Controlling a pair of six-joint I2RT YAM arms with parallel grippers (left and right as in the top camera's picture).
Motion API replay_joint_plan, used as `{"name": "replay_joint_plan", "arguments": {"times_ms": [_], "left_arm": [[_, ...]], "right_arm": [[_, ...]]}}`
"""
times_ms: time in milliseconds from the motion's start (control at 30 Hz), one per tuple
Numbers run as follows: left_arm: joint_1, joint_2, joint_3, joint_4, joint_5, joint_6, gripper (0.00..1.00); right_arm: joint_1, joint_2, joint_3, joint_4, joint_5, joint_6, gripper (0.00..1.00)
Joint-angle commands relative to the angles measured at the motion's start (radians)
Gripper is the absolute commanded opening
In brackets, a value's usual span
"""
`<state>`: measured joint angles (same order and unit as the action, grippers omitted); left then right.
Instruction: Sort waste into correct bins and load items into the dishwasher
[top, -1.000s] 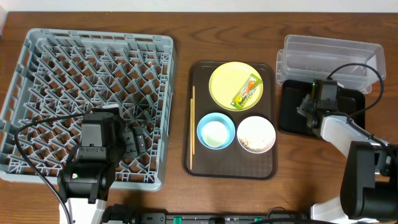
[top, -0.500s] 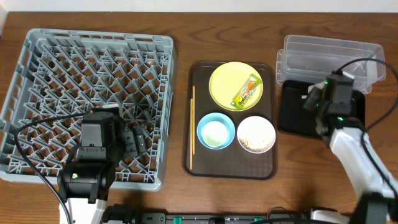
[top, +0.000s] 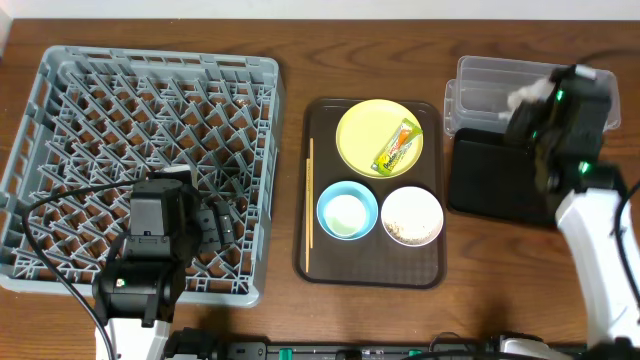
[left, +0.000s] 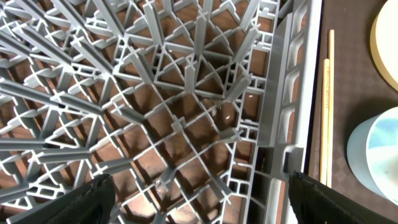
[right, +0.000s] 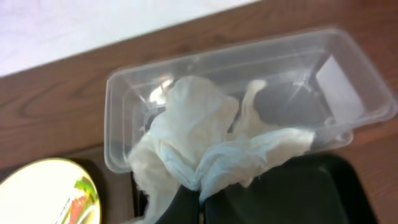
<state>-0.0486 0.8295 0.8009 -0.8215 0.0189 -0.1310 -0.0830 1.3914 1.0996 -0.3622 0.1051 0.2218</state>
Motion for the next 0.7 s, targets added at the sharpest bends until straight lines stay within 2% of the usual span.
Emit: {"name": "replay_joint_plan", "arguments": {"times_ms": [0, 200, 233, 267, 300, 367, 400, 433, 467, 533, 667], "left_arm": [[-0.003, -0.001, 0.016, 0.000, -0.012, -0.005, 0.91], [-0.003, -0.001, 0.016, 0.000, -0.012, -0.005, 0.91], [-0.003, -0.001, 0.016, 0.000, -0.012, -0.005, 0.91], [-0.003, -0.001, 0.016, 0.000, -0.012, -0.004, 0.91], [-0.003, -0.001, 0.016, 0.000, -0.012, -0.005, 0.91], [-0.003, -0.001, 0.016, 0.000, -0.012, -0.005, 0.91], [-0.003, -0.001, 0.016, 0.000, -0.012, -0.005, 0.91], [-0.003, -0.001, 0.016, 0.000, -0.012, -0.005, 0.91], [-0.003, -0.001, 0.016, 0.000, -0.012, -0.005, 0.91], [-0.003, -0.001, 0.016, 0.000, -0.012, -0.004, 0.91], [-0.003, -0.001, 0.016, -0.001, -0.012, -0.005, 0.91]], "right_arm": [[-0.011, 0.112, 0.164, -0.073, -0.008, -0.059, 0.01], [-0.023, 0.328, 0.324, -0.128, -0.008, -0.090, 0.01], [-0.023, 0.349, 0.325, -0.128, -0.005, -0.091, 0.19], [-0.024, 0.367, 0.325, -0.133, -0.006, -0.090, 0.56], [-0.024, 0.378, 0.325, -0.141, -0.009, -0.089, 0.73], [-0.024, 0.384, 0.325, -0.151, -0.008, -0.090, 0.77], [-0.024, 0.384, 0.326, -0.151, -0.008, -0.098, 0.84], [-0.023, 0.377, 0.328, -0.151, -0.010, -0.101, 0.95], [-0.023, 0.365, 0.332, -0.152, -0.010, -0.100, 0.99], [-0.020, 0.332, 0.341, -0.159, -0.063, -0.102, 0.99], [-0.004, 0.243, 0.343, -0.179, -0.366, -0.103, 0.99]]}}
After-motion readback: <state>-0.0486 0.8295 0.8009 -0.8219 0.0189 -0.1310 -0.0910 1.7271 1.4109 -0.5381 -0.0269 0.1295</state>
